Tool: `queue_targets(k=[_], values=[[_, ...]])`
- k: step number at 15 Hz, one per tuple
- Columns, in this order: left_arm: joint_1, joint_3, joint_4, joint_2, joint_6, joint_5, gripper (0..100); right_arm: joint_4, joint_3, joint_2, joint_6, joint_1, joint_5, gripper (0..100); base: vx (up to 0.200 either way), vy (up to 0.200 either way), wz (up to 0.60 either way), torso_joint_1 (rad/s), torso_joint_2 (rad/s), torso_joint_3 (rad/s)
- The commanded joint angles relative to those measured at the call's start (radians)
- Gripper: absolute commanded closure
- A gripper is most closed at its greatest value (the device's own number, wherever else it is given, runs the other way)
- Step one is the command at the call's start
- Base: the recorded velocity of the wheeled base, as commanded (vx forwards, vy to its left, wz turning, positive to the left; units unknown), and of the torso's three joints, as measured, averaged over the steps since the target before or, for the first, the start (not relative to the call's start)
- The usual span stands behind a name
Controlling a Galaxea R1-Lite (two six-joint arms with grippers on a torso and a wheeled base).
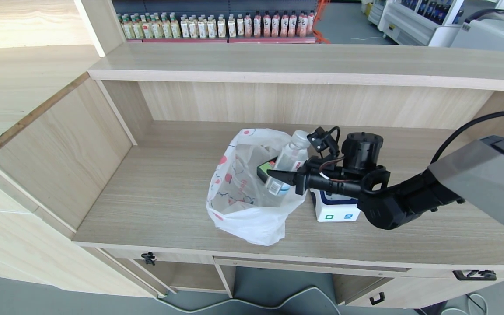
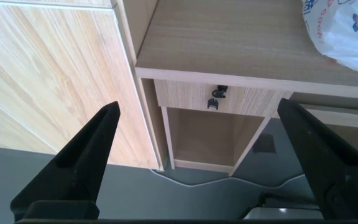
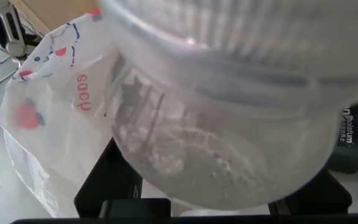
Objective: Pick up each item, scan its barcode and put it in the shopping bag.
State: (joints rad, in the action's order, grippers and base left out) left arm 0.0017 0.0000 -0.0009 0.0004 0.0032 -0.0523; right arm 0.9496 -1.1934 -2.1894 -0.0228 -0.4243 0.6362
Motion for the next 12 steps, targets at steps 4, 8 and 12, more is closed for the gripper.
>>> queue_targets(k=[4,8,12], values=[[0.0,0.0,-0.001,0.0,0.0,0.0,0,-0.061,-0.052,-0.029,-0.08,0.001,0.037,100,0.0,0.0,0.0,0.0,0.0,0.0],[0.0,0.0,-0.001,0.0,0.0,0.0,0,-0.074,-0.061,-0.033,-0.109,0.002,0.046,0,0.0,0.0,0.0,0.0,0.0,0.0],[0.0,0.0,0.001,0.0,0.0,0.0,0,-0.094,-0.057,-0.017,-0.101,0.018,0.046,0,0.0,0.0,0.0,0.0,0.0,0.0]])
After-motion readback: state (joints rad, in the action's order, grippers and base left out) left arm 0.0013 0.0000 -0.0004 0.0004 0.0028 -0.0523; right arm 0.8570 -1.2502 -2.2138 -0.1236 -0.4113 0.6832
